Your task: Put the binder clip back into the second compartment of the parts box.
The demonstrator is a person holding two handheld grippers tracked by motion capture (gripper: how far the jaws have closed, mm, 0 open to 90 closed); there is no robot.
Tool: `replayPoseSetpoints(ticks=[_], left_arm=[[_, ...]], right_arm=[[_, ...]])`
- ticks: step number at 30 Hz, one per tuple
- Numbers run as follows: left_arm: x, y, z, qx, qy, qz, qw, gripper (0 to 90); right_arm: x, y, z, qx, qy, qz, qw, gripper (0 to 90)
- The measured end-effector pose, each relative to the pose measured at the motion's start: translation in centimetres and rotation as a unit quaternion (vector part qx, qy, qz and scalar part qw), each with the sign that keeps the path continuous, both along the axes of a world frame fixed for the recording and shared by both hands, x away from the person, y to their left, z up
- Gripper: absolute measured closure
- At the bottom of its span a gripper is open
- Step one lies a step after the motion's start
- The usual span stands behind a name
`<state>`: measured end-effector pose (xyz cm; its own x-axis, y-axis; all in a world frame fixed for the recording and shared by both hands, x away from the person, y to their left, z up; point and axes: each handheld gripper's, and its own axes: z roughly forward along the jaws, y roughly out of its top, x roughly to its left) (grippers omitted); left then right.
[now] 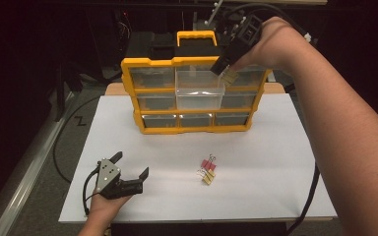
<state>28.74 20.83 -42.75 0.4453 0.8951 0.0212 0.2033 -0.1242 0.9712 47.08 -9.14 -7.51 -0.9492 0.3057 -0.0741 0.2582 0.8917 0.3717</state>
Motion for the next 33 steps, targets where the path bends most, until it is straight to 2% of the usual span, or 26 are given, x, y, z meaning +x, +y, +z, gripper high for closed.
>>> replayPoseSetpoints(ticks=[13,21,23,29,31,32,33], left_arm=[[0.0,0.2,0.1,-0.003,-0.001,0.001,1.0000,0.3],[0.0,0.2,0.1,-0.003,-0.002,0.000,1.0000,0.3],[0.0,0.2,0.1,-0.004,-0.002,0.001,1.0000,0.3],[0.0,0.3,0.0,-0.004,0.000,0.000,1.0000,0.3],[0.0,0.2,0.0,-0.005,-0.001,0.000,1.0000,0.3],[0.0,0.2,0.0,-0.005,-0.001,0.000,1.0000,0.3],[0.0,0.2,0.0,-0.005,-0.001,0.000,1.0000,0.3]], right_arm=[[1.1,2.5,-1.0,-0.007,0.000,0.010,0.9999,90.0],[1.9,3.2,-2.3,-0.015,0.009,0.010,0.9998,90.0],[2.1,3.3,-2.6,-0.010,0.009,0.010,0.9999,90.0],[2.3,3.3,-2.9,-0.016,0.006,0.010,0.9998,90.0],[2.1,3.2,-2.9,-0.016,-0.005,0.014,0.9998,76.8],[2.0,3.1,-2.8,-0.016,-0.007,0.011,0.9998,72.3],[1.9,2.9,-2.7,-0.015,-0.006,0.010,0.9998,71.9]])
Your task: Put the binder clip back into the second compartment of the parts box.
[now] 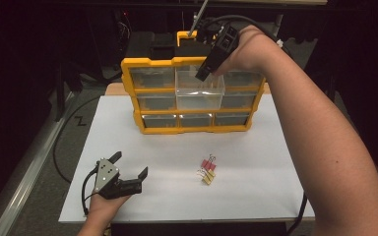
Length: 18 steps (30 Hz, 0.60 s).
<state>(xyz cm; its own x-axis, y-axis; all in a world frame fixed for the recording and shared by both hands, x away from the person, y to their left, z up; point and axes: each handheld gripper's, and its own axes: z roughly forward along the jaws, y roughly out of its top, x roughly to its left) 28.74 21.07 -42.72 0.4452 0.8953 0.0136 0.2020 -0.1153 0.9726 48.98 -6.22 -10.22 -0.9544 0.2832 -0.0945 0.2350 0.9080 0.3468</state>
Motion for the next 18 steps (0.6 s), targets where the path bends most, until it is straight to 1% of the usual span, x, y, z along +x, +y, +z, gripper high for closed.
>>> replayPoseSetpoints(ticks=[4,7,10,18], left_arm=[[0.0,0.0,0.0,0.002,0.001,-0.001,1.0000,0.3],[0.0,0.0,0.0,0.001,0.000,-0.001,1.0000,0.3],[0.1,0.0,0.0,0.002,0.001,0.000,1.0000,0.3],[0.1,-0.1,0.0,0.005,0.000,0.000,1.0000,0.3]], right_arm=[[-0.5,-0.8,0.2,0.001,0.004,-0.004,1.0000,69.6],[-1.2,-1.6,0.5,0.000,0.002,-0.006,1.0000,69.5],[-1.8,-2.5,0.6,-0.003,0.004,-0.009,0.9999,69.5],[-3.3,-4.6,0.3,-0.009,0.007,-0.014,0.9998,69.0]])
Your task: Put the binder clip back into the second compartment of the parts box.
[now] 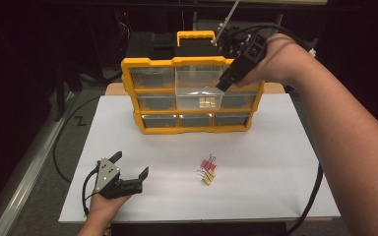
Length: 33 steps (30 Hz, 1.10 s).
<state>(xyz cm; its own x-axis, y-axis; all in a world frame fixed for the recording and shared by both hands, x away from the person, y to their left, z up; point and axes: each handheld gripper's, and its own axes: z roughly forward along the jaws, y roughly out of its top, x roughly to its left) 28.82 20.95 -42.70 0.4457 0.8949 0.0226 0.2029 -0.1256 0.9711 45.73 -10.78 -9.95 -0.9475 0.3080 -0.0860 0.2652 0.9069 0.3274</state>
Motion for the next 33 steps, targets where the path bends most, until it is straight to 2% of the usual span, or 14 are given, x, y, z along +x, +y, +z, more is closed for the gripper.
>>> replayPoseSetpoints(ticks=[6,15,33], left_arm=[[0.0,0.0,0.0,0.000,-0.001,0.000,1.0000,0.3],[0.0,-0.1,0.0,0.001,-0.001,0.000,1.0000,0.3],[0.0,-0.1,0.0,0.003,0.000,-0.001,1.0000,0.3]], right_arm=[[-0.9,-1.0,-0.6,-0.004,0.004,-0.002,1.0000,68.3],[-2.3,-2.5,-2.4,-0.019,0.010,-0.006,0.9998,65.6],[-3.5,-3.3,-5.7,-0.028,0.027,-0.004,0.9992,59.4]])
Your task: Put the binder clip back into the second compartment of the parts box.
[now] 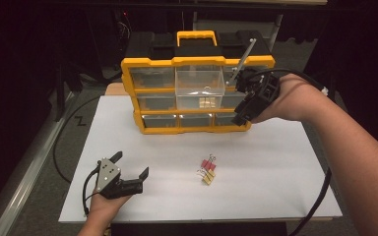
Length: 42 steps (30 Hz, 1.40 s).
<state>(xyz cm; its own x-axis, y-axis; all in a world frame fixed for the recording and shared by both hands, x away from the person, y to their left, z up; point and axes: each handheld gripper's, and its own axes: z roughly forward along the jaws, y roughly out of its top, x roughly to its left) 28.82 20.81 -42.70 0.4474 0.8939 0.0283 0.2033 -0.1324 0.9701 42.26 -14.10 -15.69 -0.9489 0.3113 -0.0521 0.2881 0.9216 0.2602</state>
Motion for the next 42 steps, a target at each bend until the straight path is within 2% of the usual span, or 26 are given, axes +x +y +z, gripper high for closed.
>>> replayPoseSetpoints(ticks=[15,20,27,32,42], left_arm=[[0.0,0.0,0.0,0.000,0.000,-0.001,1.0000,0.3],[0.0,0.0,0.0,-0.001,-0.001,-0.001,1.0000,0.3],[0.0,0.0,0.0,-0.001,-0.001,-0.001,1.0000,0.3],[0.0,0.0,0.0,-0.002,-0.002,0.000,1.0000,0.3],[0.0,0.0,0.0,-0.003,-0.002,0.000,1.0000,0.3]], right_arm=[[-0.2,0.5,-3.2,-0.009,0.016,0.004,0.9998,50.3],[-0.2,0.6,-4.3,-0.012,0.016,0.000,0.9998,44.0],[-0.2,0.7,-6.1,-0.015,0.022,0.000,0.9996,39.8],[-0.3,0.8,-7.8,-0.012,0.036,0.003,0.9993,38.1],[-0.5,1.3,-10.8,-0.015,0.036,0.007,0.9992,27.6]])
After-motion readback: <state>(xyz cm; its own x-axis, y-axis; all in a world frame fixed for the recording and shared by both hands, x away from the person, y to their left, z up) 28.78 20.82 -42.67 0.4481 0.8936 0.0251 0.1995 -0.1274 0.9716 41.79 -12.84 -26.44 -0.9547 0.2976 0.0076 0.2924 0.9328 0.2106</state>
